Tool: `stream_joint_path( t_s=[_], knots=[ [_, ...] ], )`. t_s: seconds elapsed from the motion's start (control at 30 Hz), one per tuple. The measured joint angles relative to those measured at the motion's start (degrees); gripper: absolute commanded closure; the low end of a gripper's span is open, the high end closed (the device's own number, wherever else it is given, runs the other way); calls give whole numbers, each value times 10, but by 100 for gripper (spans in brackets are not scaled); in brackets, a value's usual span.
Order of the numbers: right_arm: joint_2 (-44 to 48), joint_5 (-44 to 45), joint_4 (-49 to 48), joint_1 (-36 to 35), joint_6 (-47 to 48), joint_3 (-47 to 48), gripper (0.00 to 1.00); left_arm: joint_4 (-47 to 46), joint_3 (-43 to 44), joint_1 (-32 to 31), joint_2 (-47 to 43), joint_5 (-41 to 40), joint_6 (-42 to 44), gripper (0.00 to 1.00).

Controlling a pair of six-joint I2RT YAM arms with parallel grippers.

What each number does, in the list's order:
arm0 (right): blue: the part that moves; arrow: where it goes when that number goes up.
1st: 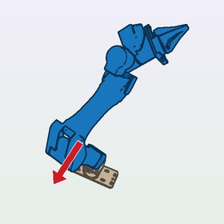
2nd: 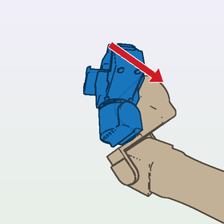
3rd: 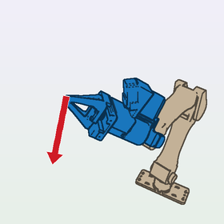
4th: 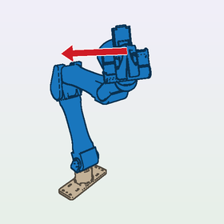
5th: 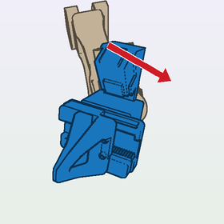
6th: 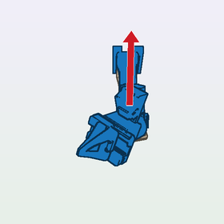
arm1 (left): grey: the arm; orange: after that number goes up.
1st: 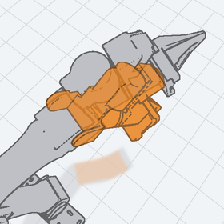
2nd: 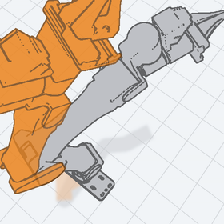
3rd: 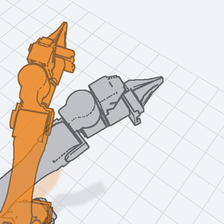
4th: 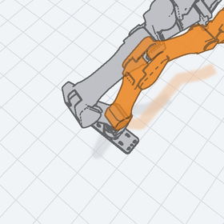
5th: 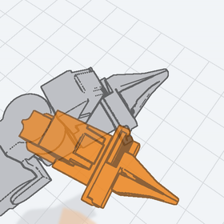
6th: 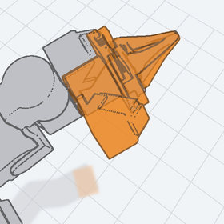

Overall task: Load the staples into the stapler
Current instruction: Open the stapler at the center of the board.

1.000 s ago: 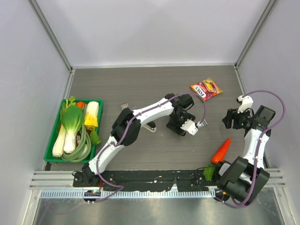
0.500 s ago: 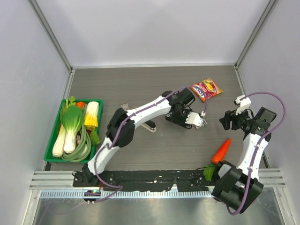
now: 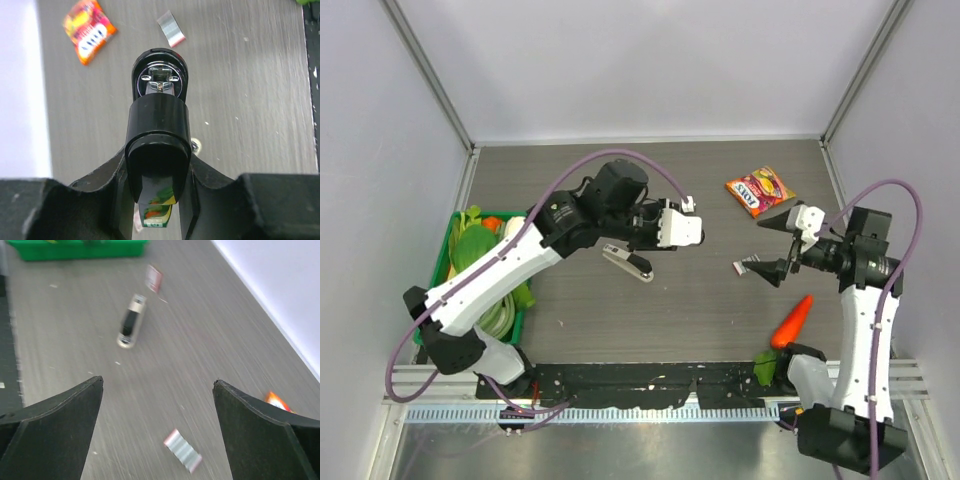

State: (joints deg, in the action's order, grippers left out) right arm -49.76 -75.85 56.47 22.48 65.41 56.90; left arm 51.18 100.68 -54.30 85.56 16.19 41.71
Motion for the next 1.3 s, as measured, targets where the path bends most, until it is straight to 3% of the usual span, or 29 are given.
stream_joint_path(
  t_s=[0.27, 0.47, 0.8, 1.07, 1.2, 1.3],
  knots=[
    [-23, -22, -121, -182, -134, 0, 13, 4, -75, 18, 85, 1, -38, 100],
    [-26, 65, -314, -318, -294, -76, 14, -8, -75, 19, 111, 3, -83, 100],
    [-69, 178, -454, -399, -379, -127, 19, -26, -73, 19, 108, 49, -114, 100],
    [-84, 199, -484, -407, -384, -129, 41, -19, -73, 19, 94, 68, -118, 100],
    [-84, 197, -482, -408, -382, -129, 63, -11, -71, 33, 83, 63, -120, 100],
    [-85, 207, -479, -408, -371, -131, 74, -11, -51, 63, 70, 82, -140, 100]
  ],
)
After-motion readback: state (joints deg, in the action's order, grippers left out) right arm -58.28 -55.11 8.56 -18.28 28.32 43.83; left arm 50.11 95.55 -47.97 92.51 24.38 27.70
